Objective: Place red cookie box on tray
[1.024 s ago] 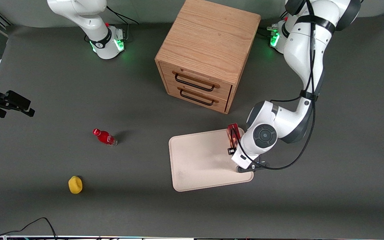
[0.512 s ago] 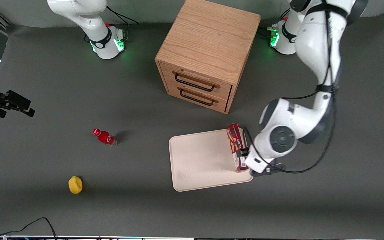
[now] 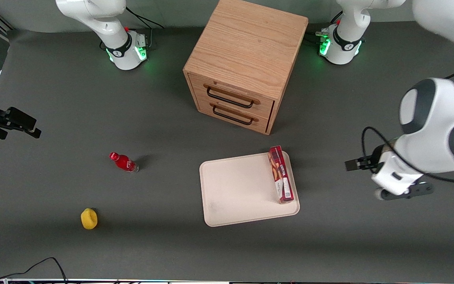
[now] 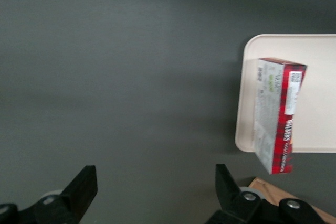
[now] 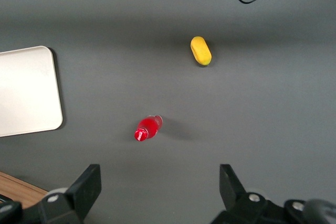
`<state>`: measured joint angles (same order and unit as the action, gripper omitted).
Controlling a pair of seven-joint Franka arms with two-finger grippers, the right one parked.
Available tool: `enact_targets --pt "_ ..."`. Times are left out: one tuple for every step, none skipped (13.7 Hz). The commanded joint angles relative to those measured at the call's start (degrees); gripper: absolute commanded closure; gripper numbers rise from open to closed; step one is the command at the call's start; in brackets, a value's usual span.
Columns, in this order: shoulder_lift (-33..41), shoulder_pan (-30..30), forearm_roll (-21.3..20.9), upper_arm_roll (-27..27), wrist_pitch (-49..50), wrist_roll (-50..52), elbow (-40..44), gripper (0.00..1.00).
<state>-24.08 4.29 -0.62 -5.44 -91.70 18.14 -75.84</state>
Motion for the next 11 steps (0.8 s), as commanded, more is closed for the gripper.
enact_targets --pt "12.17 -4.79 -0.17 -0.18 -6.97 -8.08 -16.48 0.0" --pt "15.43 -6.81 -0.08 -0.18 -9.44 -11.6 -20.8 0.0" --pt "17.21 -8.14 -0.08 -0.18 -10.07 -12.86 -22.67 0.0" --pt "17.83 -9.28 0.1 -0.18 -9.38 -13.13 -22.6 0.0" --pt "18.19 -9.38 0.18 -0.1 -9.29 -13.05 -22.6 0.0" --pt "18.28 -9.47 0.19 -0.01 -8.85 -13.13 -22.25 0.0" --pt "18.02 -9.82 -0.16 -0.18 -8.58 -13.22 -20.77 0.0" --pt "17.49 -9.56 -0.34 -0.18 -8.15 -12.79 -19.1 0.0" --pt "17.23 -9.65 -0.43 -0.18 -7.19 -12.78 -17.95 0.0" --pt "16.79 -9.65 -0.43 -0.18 -6.91 -12.43 -17.51 0.0" --pt "16.7 -9.39 -0.52 -0.18 -6.91 -11.99 -17.59 0.0"
